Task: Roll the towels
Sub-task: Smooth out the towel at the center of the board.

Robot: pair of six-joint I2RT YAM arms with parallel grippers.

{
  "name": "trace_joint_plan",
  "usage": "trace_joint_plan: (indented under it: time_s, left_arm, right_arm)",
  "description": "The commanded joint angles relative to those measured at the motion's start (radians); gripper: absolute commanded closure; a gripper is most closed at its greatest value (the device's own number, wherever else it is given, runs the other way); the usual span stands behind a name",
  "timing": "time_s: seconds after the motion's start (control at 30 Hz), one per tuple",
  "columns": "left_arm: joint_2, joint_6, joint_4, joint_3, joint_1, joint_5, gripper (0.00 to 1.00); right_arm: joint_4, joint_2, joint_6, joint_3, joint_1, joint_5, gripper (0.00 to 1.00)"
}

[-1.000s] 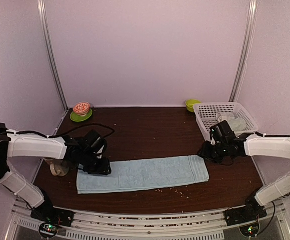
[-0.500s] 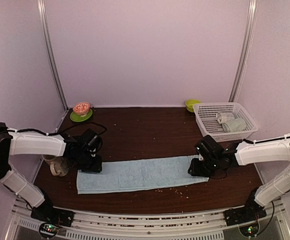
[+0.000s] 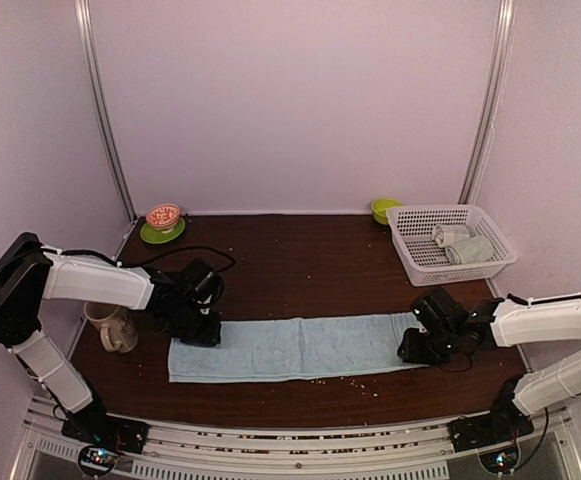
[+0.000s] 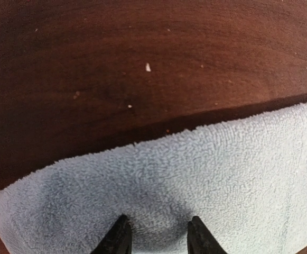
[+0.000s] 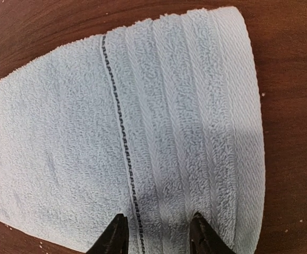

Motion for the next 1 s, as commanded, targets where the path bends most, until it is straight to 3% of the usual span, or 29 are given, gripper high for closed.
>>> trace_joint_plan:
  time_s: [0.0,0.3,0.53,0.67,0.97]
  left_arm:
    - [-0.008,0.041,0.006,0.040,-0.008,0.038,0.63]
    - [-0.166,0.069,-0.073,0.080,-0.008,0.025,0.53]
    - [-0.141,0.069,-0.020,0.069,-0.008,0.033,0.54]
    - [-0.132,0.063,0.023,0.042,-0.008,0.045,0.54]
    - [-0.132,0.073,0.058,0.022,-0.008,0.062,0.54]
  right_arm:
    - [-0.130,-0.059,0.032,-0.051,-0.020,0.015,0.59]
    - [-0.257,-0.355,0.235,-0.014,-0.062,0.078,0.38]
    - [-0.284,-0.441,0.327,-0.124,-0.183,0.020,0.35]
    - [-0.250,-0.427,0.355,-0.163,-0.205,-0.015,0.37]
    - [-0.210,-0.238,0.335,-0.136,-0.206,-0.080,0.40]
